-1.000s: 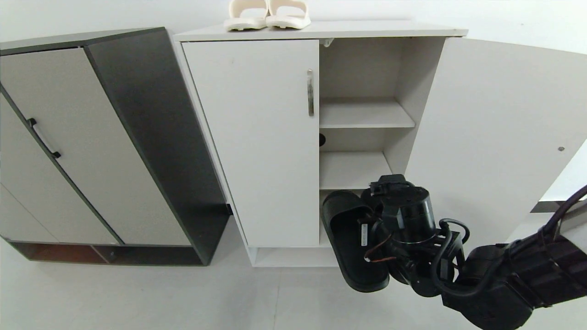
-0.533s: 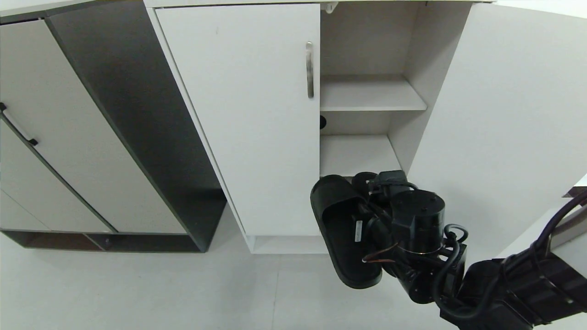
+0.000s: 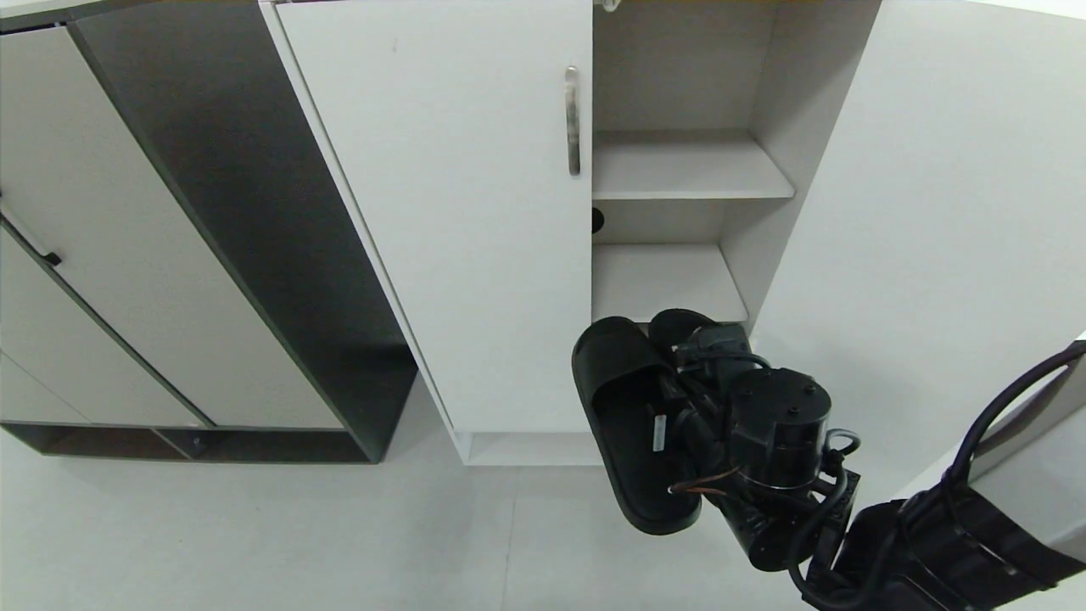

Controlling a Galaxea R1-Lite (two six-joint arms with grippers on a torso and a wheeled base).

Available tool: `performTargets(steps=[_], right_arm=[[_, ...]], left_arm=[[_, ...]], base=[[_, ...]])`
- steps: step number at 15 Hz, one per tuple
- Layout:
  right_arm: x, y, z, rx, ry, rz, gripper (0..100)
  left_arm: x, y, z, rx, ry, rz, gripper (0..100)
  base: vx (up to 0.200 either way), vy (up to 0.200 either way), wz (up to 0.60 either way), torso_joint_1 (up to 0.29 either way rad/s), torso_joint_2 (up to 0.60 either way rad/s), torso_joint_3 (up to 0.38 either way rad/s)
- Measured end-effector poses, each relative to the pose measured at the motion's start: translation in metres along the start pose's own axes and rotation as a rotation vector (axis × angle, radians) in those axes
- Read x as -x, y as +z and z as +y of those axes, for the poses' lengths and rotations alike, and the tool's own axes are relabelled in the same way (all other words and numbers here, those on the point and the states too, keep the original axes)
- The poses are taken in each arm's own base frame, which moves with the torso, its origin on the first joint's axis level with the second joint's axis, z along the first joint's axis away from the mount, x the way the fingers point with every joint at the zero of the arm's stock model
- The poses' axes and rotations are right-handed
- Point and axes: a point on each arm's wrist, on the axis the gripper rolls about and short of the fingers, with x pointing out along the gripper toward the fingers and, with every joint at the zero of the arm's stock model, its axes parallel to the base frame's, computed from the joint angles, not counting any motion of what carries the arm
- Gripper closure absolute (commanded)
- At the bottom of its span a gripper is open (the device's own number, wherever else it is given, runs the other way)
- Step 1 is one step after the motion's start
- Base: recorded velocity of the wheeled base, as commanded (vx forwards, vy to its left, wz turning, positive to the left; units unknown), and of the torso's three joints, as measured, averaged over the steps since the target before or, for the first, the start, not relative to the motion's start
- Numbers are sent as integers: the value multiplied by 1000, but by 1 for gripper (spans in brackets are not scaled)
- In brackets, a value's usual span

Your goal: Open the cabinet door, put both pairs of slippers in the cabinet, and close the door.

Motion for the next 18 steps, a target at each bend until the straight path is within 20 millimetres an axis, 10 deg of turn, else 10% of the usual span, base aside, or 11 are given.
performTargets(steps=[5,18], right_arm=[[-4,-7,0,8,-9,13,100],[-71,-41,9,-43,-64,-35,100]], left_arm=[[0,0,0,0,1,0,100],[0,0,0,-1,0,1,100]], base=[[0,-200,0,3,0,0],[0,0,0,0,0,0]])
